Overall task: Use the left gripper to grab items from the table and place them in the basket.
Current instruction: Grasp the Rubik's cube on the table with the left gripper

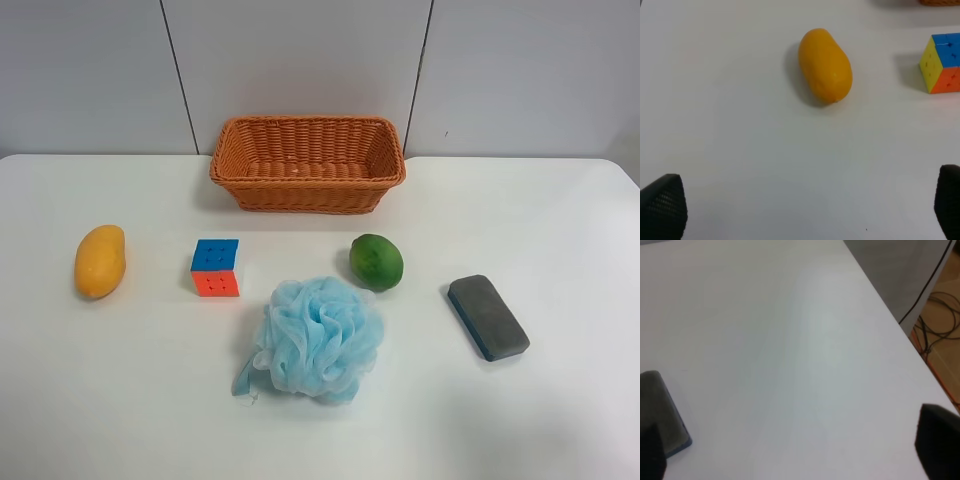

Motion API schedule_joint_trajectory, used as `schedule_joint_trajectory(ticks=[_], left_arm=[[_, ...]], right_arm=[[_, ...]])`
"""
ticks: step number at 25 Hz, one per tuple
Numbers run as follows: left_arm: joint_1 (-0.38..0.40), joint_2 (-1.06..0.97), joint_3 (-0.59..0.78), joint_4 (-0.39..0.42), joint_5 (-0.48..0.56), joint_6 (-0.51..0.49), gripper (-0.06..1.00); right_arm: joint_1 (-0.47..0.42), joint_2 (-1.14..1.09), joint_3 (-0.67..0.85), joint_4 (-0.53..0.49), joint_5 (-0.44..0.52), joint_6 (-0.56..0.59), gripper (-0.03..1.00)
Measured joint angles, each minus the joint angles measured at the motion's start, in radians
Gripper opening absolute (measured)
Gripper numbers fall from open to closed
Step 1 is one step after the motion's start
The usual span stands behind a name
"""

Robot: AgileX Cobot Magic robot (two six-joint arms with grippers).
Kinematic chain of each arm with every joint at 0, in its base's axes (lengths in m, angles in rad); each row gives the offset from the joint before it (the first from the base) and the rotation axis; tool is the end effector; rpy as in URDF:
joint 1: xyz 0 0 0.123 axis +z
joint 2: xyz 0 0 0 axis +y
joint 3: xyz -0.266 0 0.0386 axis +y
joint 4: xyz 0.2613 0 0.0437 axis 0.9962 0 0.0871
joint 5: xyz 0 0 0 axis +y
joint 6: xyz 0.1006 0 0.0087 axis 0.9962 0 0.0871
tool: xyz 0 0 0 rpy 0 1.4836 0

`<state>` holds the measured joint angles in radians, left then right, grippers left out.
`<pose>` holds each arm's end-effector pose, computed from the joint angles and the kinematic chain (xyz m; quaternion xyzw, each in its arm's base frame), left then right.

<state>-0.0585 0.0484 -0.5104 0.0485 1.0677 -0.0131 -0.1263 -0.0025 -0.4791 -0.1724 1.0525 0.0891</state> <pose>0.0384 0.0020 0.2800 0.0191 0.8643 0.0063 0.5026 0.0317 -0.0192 0.2748 0.0938 0.8475 -0.0956 0.5136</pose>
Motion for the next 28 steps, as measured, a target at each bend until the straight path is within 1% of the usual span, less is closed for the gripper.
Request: schedule_joint_trajectory(ticks=[19, 28], left_arm=[[0.0, 0.0, 0.0, 0.0, 0.0, 0.0, 0.99], [0.0, 0.008, -0.002, 0.011, 0.001, -0.016, 0.99]], right_arm=[[0.0, 0.0, 0.0, 0.0, 0.0, 0.0, 0.99], [0.0, 0.0, 0.0, 0.0, 0.0, 0.0, 0.99]])
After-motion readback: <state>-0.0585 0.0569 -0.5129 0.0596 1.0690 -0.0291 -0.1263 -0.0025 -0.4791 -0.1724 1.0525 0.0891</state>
